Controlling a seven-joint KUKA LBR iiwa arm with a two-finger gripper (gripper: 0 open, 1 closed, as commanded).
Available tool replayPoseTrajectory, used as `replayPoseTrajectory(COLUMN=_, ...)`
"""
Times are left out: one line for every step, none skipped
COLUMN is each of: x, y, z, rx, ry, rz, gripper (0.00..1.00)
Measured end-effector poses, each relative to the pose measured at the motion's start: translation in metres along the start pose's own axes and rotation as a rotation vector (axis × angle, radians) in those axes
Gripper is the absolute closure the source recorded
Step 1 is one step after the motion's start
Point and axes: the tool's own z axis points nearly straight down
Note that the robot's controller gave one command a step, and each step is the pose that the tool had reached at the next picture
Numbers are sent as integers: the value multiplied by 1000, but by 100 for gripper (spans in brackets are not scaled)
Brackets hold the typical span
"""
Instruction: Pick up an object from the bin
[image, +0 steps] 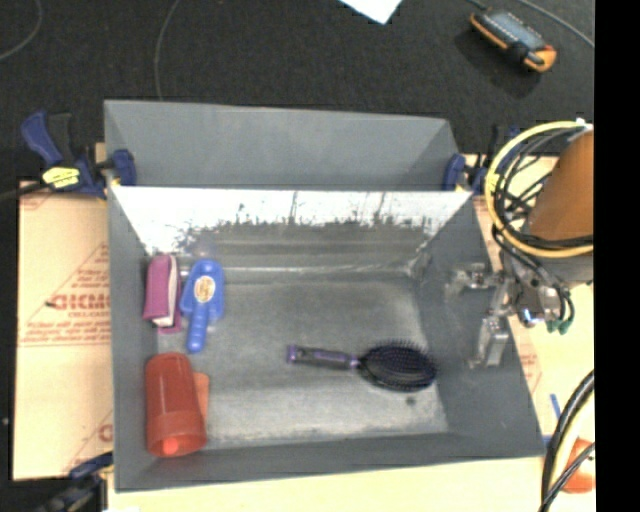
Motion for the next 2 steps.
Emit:
replayPoseTrajectory(x=-2, y=1, z=-4, rx=1, ry=-8, rz=-4, gripper=0)
replayPoseTrajectory(x=-11, y=74, z=144, rx=1, ry=-8, rz=138, gripper=0)
